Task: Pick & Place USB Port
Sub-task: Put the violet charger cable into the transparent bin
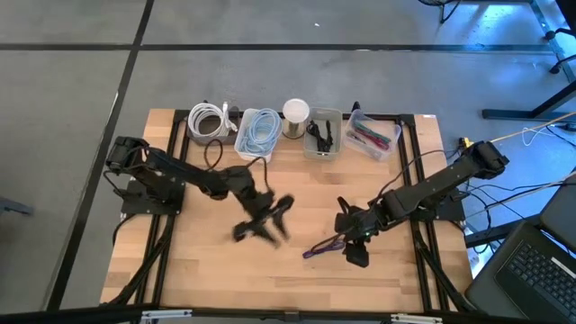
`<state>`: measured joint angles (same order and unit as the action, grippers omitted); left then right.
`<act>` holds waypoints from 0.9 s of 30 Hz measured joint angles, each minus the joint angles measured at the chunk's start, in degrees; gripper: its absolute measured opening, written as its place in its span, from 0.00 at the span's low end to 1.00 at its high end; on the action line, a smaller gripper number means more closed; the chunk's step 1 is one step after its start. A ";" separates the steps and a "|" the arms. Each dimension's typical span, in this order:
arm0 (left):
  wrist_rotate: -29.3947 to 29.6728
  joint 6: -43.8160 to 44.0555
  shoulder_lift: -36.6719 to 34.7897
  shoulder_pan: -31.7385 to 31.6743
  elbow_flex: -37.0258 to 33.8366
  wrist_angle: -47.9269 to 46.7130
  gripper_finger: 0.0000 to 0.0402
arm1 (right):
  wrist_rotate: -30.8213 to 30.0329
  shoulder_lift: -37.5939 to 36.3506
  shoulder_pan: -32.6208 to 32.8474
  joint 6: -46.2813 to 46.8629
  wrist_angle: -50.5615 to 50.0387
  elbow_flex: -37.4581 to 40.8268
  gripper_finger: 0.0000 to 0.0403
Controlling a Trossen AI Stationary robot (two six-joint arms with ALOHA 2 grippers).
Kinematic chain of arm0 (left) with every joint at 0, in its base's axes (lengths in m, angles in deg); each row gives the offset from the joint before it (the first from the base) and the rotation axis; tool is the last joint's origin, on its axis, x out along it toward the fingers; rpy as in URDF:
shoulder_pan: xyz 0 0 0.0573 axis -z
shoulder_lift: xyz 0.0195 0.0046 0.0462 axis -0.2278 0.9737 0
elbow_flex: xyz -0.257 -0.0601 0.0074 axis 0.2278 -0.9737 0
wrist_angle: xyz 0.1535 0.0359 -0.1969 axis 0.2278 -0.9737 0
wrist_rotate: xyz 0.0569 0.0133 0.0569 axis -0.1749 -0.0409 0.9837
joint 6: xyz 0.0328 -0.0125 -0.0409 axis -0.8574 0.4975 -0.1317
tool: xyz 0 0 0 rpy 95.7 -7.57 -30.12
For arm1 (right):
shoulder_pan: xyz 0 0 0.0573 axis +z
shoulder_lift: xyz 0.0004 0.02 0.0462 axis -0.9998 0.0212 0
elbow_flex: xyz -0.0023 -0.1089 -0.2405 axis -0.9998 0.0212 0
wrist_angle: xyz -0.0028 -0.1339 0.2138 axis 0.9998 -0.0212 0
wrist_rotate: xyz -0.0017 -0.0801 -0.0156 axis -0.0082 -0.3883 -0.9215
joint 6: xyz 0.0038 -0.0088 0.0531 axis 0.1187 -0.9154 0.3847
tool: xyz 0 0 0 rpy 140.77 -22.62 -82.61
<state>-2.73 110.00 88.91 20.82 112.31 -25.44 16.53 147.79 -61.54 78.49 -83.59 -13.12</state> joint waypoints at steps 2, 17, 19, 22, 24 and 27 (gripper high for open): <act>9.93 -2.77 0.00 -1.51 0.00 -6.88 0.31 | -0.01 0.29 0.52 0.89 1.77 1.45 0.52; 79.64 -10.85 -2.24 0.67 0.08 -33.22 0.23 | -0.15 13.69 1.23 -9.37 9.69 3.23 0.52; 80.54 -10.49 -2.71 1.09 0.05 -35.19 0.23 | -0.89 15.40 0.69 -11.10 9.27 2.72 0.52; 81.99 -10.31 -3.50 1.37 0.07 -35.99 0.23 | -1.60 16.95 -0.11 -13.69 8.00 0.52 0.52; 81.87 -10.59 -4.22 1.55 0.04 -36.88 0.24 | -1.65 17.36 -0.67 -14.91 7.89 -1.33 0.52; 81.41 -10.61 -5.12 1.77 0.04 -38.37 0.25 | -1.74 17.44 -1.12 -16.27 7.33 -3.95 0.52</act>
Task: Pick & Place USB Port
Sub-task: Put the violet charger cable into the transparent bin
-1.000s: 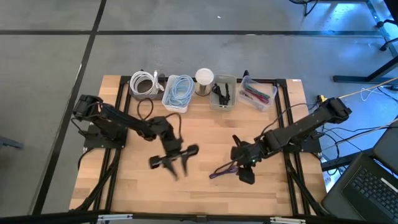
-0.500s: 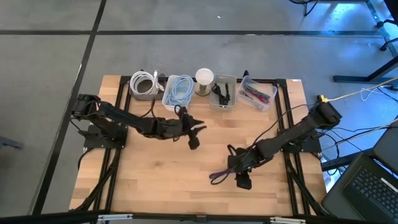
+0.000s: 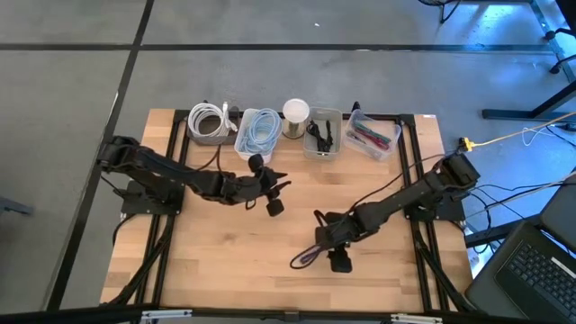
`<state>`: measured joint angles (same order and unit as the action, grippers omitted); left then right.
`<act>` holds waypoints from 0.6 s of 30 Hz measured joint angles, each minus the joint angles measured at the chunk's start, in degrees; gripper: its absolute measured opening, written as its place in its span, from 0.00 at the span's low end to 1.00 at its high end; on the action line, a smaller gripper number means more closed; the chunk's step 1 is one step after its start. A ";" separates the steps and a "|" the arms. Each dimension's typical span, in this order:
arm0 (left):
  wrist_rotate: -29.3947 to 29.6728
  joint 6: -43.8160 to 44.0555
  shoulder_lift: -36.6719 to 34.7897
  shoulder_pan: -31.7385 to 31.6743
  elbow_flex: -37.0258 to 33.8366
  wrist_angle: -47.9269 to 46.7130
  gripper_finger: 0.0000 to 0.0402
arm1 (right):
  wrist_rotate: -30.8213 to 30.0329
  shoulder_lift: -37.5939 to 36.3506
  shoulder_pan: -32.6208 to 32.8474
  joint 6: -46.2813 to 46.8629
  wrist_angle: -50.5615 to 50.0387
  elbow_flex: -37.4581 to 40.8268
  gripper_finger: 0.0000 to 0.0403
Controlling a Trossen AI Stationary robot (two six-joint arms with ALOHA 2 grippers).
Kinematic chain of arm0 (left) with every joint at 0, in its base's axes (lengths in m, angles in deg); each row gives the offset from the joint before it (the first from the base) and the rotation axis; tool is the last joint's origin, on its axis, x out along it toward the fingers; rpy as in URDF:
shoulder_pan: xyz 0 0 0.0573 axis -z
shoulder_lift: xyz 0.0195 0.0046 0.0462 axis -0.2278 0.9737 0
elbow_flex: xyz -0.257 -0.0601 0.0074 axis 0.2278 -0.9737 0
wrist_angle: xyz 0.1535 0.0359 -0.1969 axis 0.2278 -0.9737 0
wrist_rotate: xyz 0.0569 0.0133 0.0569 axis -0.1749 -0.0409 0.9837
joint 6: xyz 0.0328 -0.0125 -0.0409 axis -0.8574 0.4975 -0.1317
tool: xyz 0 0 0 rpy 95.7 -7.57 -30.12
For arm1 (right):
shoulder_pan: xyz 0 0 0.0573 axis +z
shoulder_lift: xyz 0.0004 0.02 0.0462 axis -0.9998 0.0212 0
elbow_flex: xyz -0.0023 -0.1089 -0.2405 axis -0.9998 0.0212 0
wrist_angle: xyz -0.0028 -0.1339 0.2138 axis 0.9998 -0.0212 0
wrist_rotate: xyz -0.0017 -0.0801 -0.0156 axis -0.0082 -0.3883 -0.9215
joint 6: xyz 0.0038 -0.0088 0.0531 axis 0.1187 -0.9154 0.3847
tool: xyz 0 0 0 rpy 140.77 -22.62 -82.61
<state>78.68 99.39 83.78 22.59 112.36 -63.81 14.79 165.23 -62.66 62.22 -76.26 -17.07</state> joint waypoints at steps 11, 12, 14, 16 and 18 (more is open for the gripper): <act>-0.43 0.42 -1.19 0.47 0.00 -2.81 0.26 | -3.82 2.95 -0.73 -2.87 0.87 -2.27 0.52; -0.43 0.44 -1.19 0.47 0.00 -2.83 0.26 | -3.48 3.77 -0.93 -3.06 1.07 -2.27 0.52; -0.45 0.44 -1.19 0.47 0.00 -2.85 0.26 | -2.32 5.47 -1.42 -3.59 1.05 -2.29 0.52; -0.48 0.44 -1.19 0.47 0.00 -2.85 0.26 | -1.49 7.15 -1.70 -4.28 0.79 -2.29 0.52; -0.48 0.44 -1.19 0.47 0.00 -2.85 0.26 | -1.46 8.09 -1.75 -4.42 0.82 -2.57 0.52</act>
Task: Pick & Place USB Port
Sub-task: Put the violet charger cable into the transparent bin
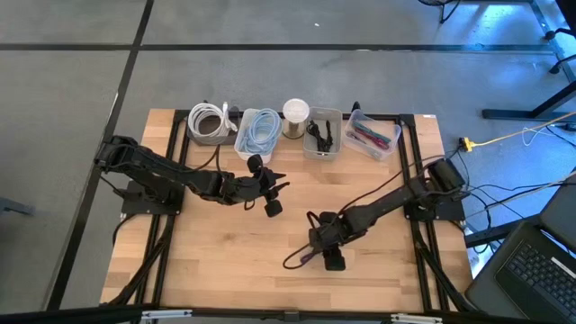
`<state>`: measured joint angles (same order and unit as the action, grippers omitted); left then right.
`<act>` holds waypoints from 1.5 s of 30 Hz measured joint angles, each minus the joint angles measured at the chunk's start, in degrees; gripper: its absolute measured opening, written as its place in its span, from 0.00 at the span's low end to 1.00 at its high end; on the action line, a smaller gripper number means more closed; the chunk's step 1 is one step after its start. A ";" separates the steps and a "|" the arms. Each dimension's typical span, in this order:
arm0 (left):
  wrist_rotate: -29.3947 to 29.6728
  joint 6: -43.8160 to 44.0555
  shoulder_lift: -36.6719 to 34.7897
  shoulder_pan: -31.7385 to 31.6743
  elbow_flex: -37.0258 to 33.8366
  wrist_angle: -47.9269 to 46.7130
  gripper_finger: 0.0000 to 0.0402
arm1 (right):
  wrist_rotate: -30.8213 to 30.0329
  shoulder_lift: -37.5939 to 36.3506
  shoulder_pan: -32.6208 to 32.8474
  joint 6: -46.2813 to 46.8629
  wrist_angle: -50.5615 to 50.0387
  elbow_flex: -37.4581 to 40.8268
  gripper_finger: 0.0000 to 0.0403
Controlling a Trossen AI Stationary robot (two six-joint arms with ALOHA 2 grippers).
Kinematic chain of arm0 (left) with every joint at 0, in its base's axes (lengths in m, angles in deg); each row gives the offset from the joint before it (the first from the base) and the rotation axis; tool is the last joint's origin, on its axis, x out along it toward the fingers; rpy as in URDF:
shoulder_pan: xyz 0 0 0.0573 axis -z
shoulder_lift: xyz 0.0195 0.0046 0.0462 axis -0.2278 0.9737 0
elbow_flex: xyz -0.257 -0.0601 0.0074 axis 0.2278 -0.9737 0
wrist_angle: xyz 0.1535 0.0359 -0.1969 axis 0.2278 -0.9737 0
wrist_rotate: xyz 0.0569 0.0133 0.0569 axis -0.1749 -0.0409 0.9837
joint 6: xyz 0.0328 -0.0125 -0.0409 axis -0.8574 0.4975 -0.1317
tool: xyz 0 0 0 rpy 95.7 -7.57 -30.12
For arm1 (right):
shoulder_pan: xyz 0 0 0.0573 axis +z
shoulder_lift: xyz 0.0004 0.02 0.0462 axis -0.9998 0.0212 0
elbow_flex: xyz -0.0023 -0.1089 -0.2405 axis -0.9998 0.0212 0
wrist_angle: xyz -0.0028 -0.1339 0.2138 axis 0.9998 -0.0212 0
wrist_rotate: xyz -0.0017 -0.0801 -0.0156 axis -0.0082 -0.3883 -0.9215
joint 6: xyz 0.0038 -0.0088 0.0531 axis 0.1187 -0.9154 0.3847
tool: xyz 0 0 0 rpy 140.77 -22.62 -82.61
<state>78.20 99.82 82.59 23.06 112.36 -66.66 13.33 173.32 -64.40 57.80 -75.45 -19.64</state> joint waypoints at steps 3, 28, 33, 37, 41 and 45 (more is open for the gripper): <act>-0.02 0.00 0.00 0.00 0.00 0.00 0.26 | 0.14 0.76 -0.07 1.03 -0.14 -0.07 0.50; -1.99 1.25 0.00 0.05 0.00 -2.67 0.25 | -19.24 -29.94 -7.25 38.16 -34.16 0.35 0.00; -1.99 1.08 0.00 0.00 0.00 -2.60 0.25 | -22.94 -37.67 -19.55 35.56 -36.61 0.35 0.00; -1.97 1.07 0.00 -0.09 0.00 -2.58 0.24 | -20.64 -41.19 -33.17 25.28 -32.06 0.35 0.00; -1.97 0.03 0.00 -0.26 0.00 -2.58 0.25 | -15.39 -41.58 -45.18 10.25 -28.76 0.32 0.00; -1.96 -2.85 0.00 -0.25 0.00 -2.58 0.25 | -16.13 -40.57 -53.35 -2.43 -28.83 0.30 0.00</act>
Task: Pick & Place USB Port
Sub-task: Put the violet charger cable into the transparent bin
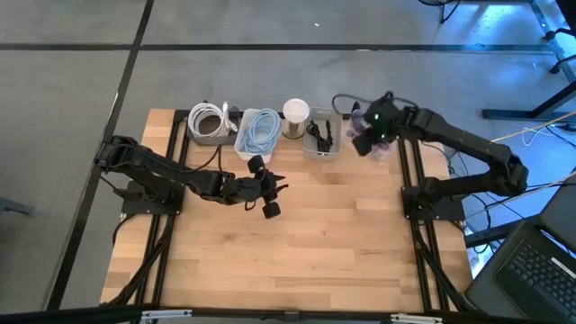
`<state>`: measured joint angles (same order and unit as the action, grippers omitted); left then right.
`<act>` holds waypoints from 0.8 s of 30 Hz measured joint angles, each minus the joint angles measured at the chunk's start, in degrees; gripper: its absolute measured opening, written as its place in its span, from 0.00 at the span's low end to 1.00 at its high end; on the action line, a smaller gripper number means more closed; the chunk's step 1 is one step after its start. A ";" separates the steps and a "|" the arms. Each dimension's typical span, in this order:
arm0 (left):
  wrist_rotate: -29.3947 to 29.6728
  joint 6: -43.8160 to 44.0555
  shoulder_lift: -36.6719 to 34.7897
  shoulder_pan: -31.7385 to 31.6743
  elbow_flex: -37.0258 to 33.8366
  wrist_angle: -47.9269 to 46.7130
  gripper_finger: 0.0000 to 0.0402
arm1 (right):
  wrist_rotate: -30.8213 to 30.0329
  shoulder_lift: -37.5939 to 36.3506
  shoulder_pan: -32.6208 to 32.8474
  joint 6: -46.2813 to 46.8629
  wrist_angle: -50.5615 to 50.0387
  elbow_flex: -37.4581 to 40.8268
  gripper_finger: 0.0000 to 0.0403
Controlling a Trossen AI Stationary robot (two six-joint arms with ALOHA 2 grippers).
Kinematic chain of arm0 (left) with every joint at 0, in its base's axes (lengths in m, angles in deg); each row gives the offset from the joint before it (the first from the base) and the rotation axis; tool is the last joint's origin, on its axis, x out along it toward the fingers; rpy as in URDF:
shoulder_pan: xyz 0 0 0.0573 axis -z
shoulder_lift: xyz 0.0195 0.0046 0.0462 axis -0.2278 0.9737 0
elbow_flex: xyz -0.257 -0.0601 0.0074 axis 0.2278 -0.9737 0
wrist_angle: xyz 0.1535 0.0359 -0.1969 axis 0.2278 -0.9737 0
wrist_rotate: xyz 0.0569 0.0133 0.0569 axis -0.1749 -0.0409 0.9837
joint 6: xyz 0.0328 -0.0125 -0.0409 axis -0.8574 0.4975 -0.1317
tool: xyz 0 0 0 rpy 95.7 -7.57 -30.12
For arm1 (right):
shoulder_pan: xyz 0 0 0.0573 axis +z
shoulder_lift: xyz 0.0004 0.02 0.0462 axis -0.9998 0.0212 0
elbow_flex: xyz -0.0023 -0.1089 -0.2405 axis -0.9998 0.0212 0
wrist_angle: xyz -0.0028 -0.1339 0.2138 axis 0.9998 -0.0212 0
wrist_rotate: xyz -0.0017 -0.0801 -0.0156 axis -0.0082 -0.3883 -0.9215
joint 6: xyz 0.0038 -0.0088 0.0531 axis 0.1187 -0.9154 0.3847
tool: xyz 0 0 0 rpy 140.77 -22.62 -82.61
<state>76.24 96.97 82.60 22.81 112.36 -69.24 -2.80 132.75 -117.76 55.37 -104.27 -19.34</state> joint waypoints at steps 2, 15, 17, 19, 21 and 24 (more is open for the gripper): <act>0.21 -0.17 0.02 0.01 0.00 0.00 0.25 | -1.99 0.19 -3.46 -4.92 0.10 0.00 0.00; 3.12 -6.32 0.04 -1.24 -0.02 8.68 0.25 | -4.19 2.54 -19.22 -28.45 -0.19 -0.07 0.00; 0.99 -6.59 0.04 -1.47 -0.02 10.33 0.25 | -2.39 4.21 -20.40 -30.48 -0.91 -0.07 0.00; -1.07 -6.62 0.04 -1.68 -0.02 11.23 0.24 | -1.74 6.09 -20.89 -32.58 -2.45 -0.07 0.00; -2.65 -6.63 0.04 -1.89 -0.02 11.69 0.25 | -1.63 8.33 -21.18 -34.52 -4.10 -0.04 0.00; -4.17 -6.63 0.04 -1.91 -0.02 11.67 0.25 | -1.69 11.27 -21.57 -35.98 -4.60 -0.07 0.00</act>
<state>72.07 90.34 82.64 20.90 112.34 -57.57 -4.49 144.02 -139.33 19.39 -108.87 -19.40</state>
